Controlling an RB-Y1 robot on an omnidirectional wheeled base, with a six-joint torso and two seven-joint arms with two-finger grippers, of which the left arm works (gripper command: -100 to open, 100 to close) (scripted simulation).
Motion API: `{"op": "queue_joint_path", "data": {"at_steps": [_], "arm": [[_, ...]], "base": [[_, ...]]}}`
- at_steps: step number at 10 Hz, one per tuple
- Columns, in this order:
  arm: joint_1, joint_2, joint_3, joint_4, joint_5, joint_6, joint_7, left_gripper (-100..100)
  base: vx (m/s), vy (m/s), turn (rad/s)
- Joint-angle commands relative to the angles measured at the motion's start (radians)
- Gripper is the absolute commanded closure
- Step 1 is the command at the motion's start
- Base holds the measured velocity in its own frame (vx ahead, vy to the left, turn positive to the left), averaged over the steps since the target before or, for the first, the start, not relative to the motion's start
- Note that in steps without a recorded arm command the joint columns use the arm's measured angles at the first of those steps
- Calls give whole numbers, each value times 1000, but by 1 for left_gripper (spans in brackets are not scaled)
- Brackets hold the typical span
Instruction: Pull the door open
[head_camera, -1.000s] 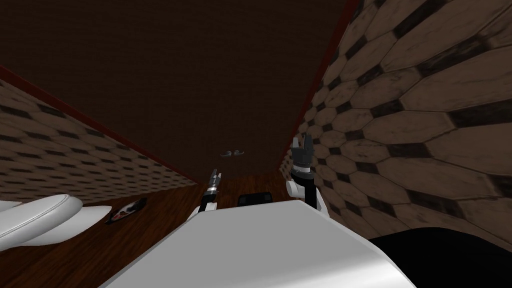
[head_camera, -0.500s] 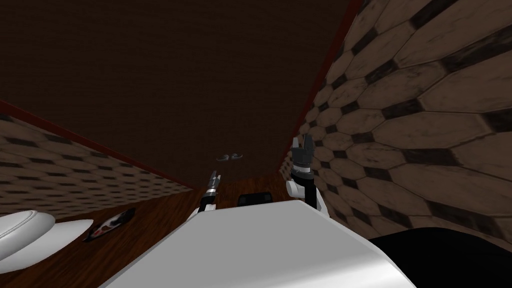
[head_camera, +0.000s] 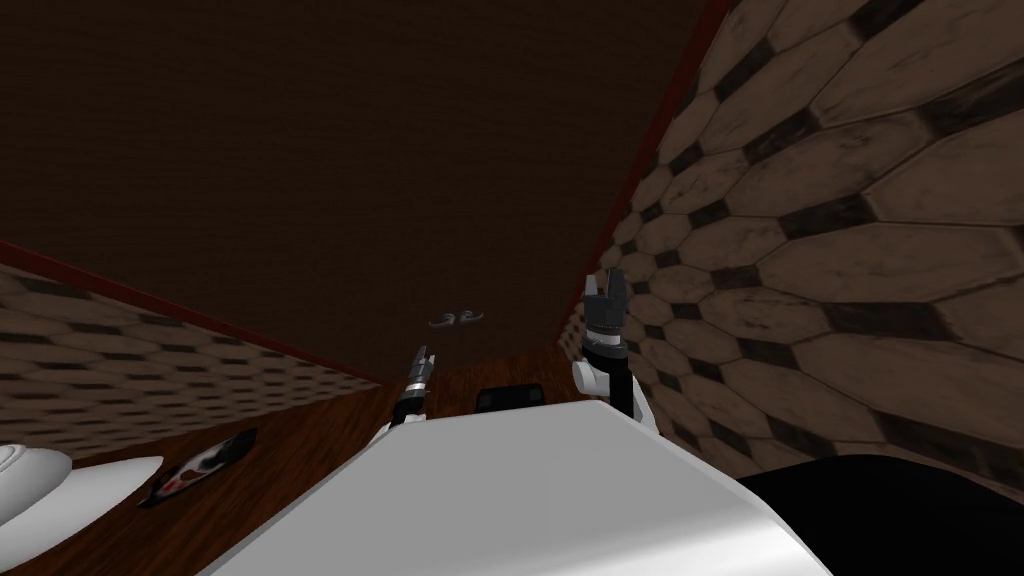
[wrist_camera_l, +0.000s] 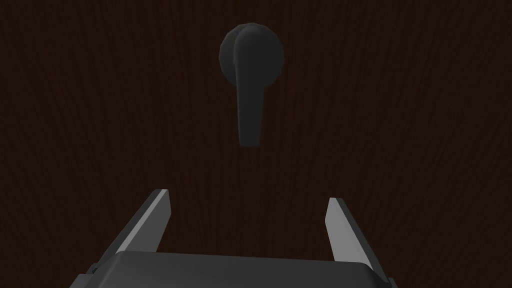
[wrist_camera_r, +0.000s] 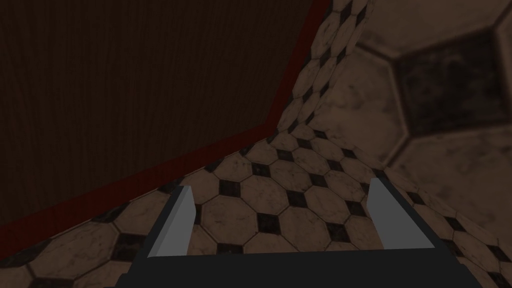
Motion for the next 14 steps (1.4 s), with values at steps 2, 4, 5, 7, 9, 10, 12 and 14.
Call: {"op": "queue_joint_path", "data": {"at_steps": [2, 4, 5, 7, 9, 10, 12, 14], "arm": [[6, 20, 34, 37, 18, -5, -1, -100], [15, 39, 78, 70, 40, -4, -6, -100], [15, 39, 78, 70, 40, -4, -6, -100], [13, 47, 108, 94, 56, -4, -11, -100], [-16, 36, 118, 110, 63, -7, -17, -100], [-35, 23, 108, 107, 59, -9, -19, -100], [-57, 6, 92, 116, 52, -12, -20, -100], [-63, 6, 92, 117, 52, -20, -21, -100]], "base": [[-7, 14, -38], [20, 29, -87], [28, 31, -37], [40, 46, -93], [165, 135, -220], [213, 84, -253], [200, -7, -171], [38, -32, 20]]}}
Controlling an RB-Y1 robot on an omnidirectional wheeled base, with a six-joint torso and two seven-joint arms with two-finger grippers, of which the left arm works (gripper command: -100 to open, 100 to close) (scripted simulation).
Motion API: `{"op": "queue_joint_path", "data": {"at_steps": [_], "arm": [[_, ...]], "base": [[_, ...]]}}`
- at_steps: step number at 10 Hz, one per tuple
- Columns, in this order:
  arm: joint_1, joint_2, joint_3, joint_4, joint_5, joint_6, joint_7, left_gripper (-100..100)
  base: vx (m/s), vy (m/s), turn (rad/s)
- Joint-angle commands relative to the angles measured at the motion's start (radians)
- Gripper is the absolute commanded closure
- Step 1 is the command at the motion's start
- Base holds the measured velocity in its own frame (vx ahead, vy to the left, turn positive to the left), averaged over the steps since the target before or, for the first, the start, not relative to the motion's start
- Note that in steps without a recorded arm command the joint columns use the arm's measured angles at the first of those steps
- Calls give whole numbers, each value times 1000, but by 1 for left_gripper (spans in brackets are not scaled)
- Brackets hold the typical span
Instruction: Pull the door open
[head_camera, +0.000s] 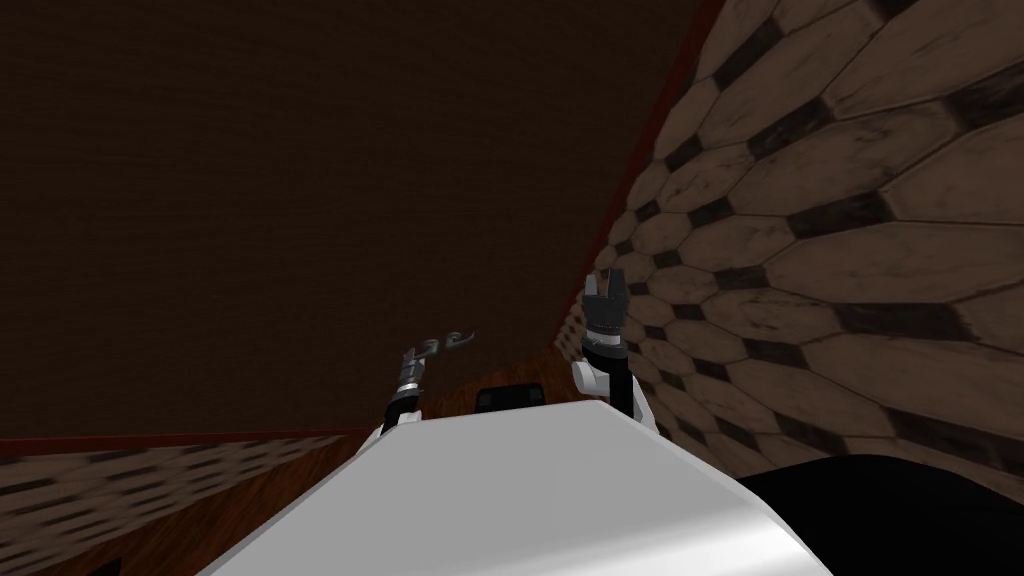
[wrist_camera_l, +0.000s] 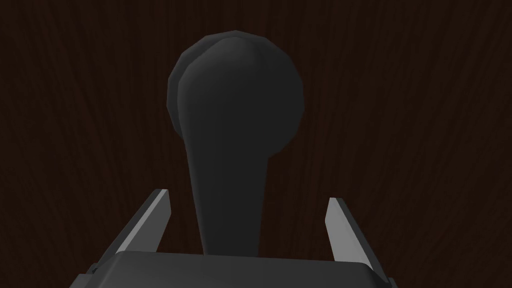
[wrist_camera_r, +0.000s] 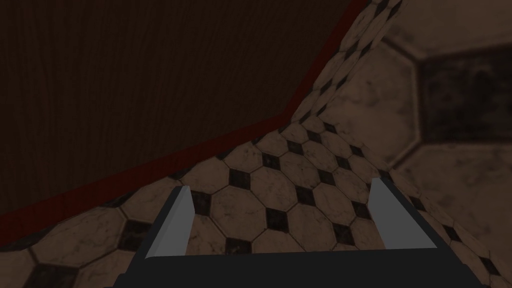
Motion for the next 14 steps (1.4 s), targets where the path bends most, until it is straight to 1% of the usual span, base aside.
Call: {"op": "queue_joint_path", "data": {"at_steps": [1, 6, 7, 8, 9, 10, 11, 12, 14], "arm": [[0, 0, 0, 1, 0, -1, 0, 100], [0, 0, 0, 1, 0, -1, 0, 100], [25, 22, 16, 10, 7, -3, 6, 100], [31, 28, 19, 11, 8, -5, 9, 100], [31, 28, 19, 11, 8, -5, 9, 100], [50, 46, 20, 14, 7, -15, 23, 100], [56, 53, 16, 13, 4, -21, 31, 100], [63, 61, 4, 10, -3, -32, 45, 100], [69, 69, -30, 1, -20, -57, 74, 100]], "base": [[6, 0, -8], [-6, 3, -5], [-122, 40, 34], [-183, 34, 22], [-109, 3, 15], [-159, -44, -68], [-195, -53, -90], [-191, -44, -119], [-221, 5, -166]]}}
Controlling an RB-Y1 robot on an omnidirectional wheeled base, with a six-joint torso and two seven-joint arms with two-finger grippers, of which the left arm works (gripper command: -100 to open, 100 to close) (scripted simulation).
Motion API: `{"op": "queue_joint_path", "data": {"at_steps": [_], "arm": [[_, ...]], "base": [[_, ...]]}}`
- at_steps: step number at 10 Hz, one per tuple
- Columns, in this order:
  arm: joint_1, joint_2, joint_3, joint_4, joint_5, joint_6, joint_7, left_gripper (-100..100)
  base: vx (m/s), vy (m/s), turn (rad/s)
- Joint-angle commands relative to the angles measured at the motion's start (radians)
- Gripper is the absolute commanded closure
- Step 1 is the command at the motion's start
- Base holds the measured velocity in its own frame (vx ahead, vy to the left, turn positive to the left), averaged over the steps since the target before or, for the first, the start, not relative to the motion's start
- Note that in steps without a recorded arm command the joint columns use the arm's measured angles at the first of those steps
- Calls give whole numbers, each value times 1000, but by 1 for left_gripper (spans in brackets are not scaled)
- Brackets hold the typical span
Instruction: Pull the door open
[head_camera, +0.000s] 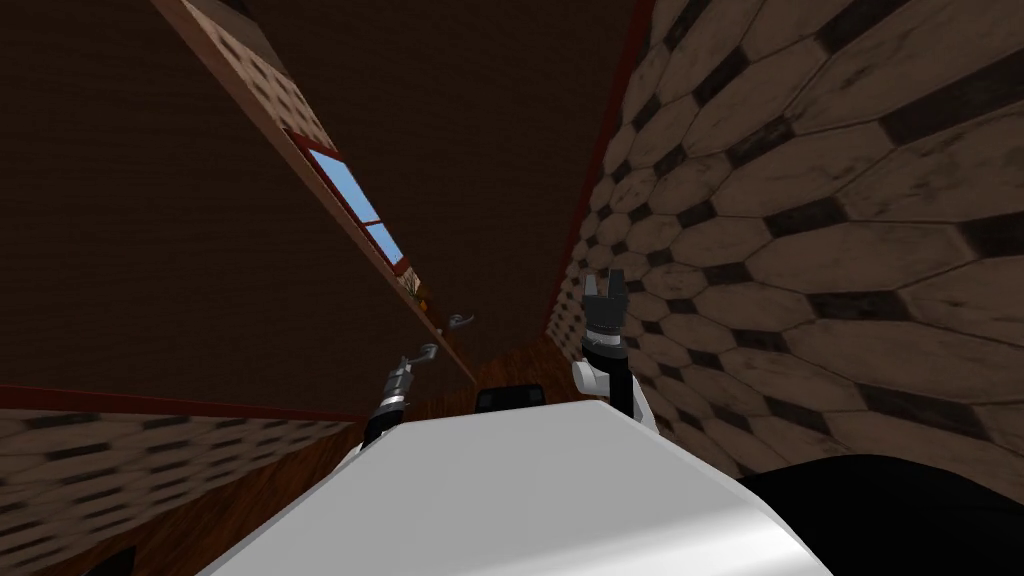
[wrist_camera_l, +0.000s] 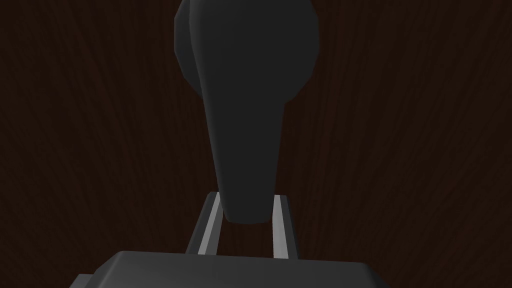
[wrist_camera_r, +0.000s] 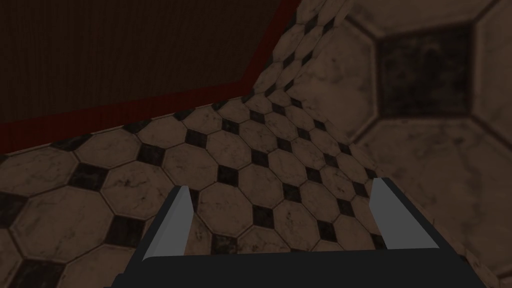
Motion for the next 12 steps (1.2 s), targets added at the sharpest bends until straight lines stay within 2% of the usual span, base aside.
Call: {"op": "queue_joint_path", "data": {"at_steps": [1, 5, 6, 7, 8, 10, 12], "arm": [[-2, -2, -29, -4, -14, -21, 20, 100], [-5, -3, -74, -15, -33, -45, 48, 100], [7, 9, -55, -25, -24, -30, 44, 100], [27, 18, -70, -22, -32, -60, 62, 100], [32, 21, -74, -22, -35, -69, 66, 100], [59, 33, -94, -21, -46, -110, 87, 100], [72, 39, -105, -21, -52, -131, 98, 100]], "base": [[-179, 57, -147], [-103, 47, -112], [-32, 35, -14], [-129, 5, -156], [-171, 25, -125], [-206, 40, -140], [-152, 31, -78]]}}
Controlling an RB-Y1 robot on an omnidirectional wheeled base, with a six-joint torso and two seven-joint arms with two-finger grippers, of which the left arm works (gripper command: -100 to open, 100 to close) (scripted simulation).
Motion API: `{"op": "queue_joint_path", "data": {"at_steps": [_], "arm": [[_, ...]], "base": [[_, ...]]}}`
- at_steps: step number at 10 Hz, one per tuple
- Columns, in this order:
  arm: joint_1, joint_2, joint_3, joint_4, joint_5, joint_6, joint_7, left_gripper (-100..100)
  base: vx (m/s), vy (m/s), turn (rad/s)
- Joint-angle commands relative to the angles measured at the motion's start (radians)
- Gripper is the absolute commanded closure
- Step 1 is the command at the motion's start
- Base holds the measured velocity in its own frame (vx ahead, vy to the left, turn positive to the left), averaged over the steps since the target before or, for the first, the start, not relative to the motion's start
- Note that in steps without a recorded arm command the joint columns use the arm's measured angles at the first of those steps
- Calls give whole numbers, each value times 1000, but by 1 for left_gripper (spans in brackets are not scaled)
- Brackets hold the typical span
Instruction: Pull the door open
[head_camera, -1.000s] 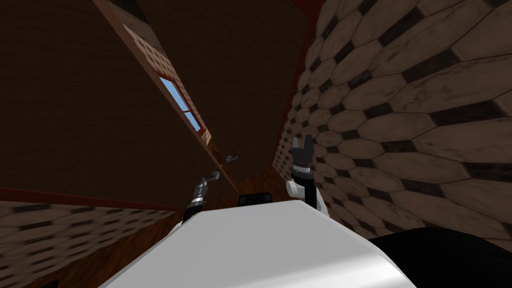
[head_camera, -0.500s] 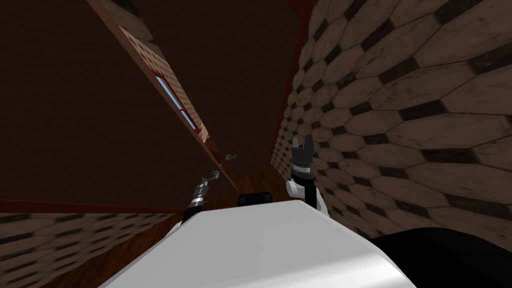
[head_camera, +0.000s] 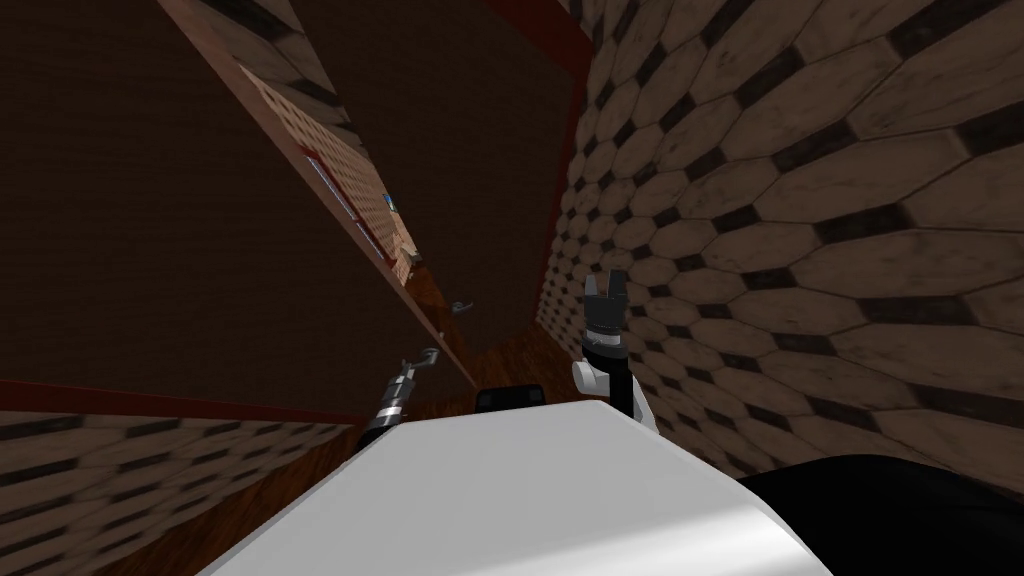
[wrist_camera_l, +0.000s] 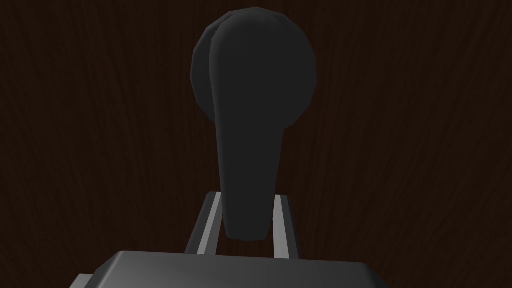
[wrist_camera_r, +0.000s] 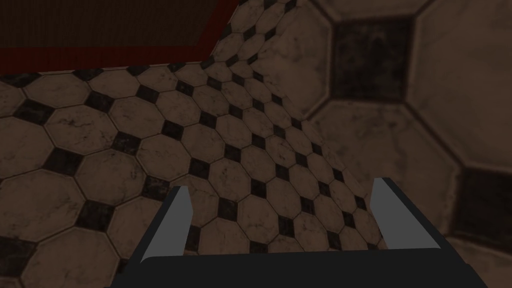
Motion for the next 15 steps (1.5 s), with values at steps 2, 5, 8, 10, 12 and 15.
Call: {"op": "queue_joint_path", "data": {"at_steps": [2, 5, 8, 10, 12, 15], "arm": [[25, 5, -30, -4, -16, -48, 22, 100], [35, 9, -38, -4, -21, -64, 30, 100], [40, 22, -34, 18, -20, -85, 36, 100], [48, 29, -44, 29, -26, -112, 46, 100], [55, 34, -51, 38, -31, -134, 54, 100], [66, 44, -65, 53, -40, -174, 68, 100]], "base": [[-151, 33, -134], [-71, 10, -38], [-119, 20, -126], [-194, 46, -119], [-181, 31, -108], [-193, 49, -146]]}}
